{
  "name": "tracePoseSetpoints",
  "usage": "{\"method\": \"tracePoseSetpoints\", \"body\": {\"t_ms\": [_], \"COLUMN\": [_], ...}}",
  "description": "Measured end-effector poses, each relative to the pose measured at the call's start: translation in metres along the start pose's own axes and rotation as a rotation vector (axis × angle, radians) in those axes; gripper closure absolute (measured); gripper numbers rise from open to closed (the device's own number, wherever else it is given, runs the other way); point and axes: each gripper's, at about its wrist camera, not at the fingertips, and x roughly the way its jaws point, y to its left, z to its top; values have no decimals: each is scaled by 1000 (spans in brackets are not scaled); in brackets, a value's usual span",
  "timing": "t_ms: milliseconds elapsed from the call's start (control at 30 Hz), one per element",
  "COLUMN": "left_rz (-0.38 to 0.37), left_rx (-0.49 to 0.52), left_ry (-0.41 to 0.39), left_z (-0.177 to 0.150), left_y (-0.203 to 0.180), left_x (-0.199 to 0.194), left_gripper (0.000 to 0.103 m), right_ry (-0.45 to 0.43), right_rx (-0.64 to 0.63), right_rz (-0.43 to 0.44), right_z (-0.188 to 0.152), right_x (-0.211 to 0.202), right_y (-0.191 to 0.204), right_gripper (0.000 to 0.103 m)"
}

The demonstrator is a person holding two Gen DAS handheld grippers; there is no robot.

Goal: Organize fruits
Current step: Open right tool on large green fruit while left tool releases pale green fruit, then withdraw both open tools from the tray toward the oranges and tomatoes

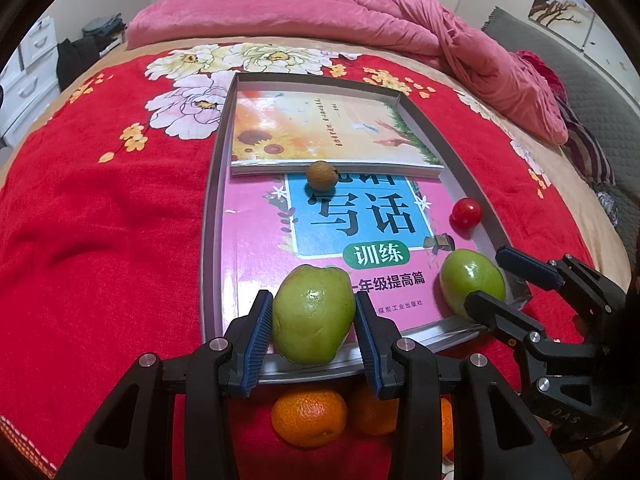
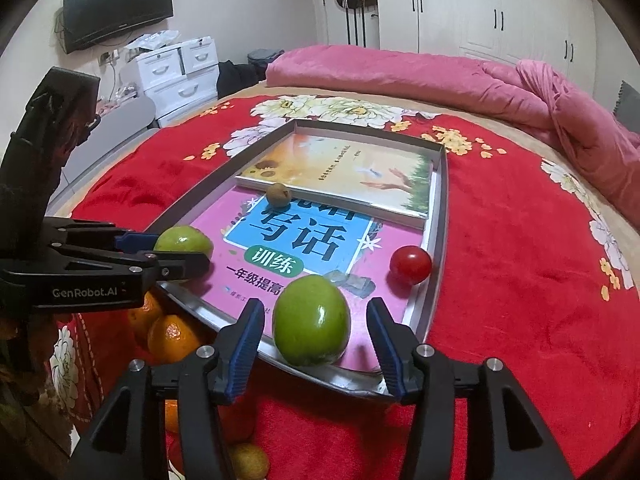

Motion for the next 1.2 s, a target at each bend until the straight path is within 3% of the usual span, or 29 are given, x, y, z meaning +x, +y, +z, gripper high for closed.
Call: {"method": "tracePoseSetpoints", "body": {"t_ms": [667, 1200], "left_rz": [-10, -32], "left_rx": [-20, -35], "left_ry": [-11, -55], "left_z": [1, 4], "left_y": [6, 5], "left_x": [-9, -31], "left_gripper": [55, 40], "right_ry": [-52, -101], "right_rx": [15, 43], "right_rz": [-27, -44], "right_z": [3, 7], "right_x": [-13, -25], "right_y": [-4, -10], "right_gripper": [34, 24]}}
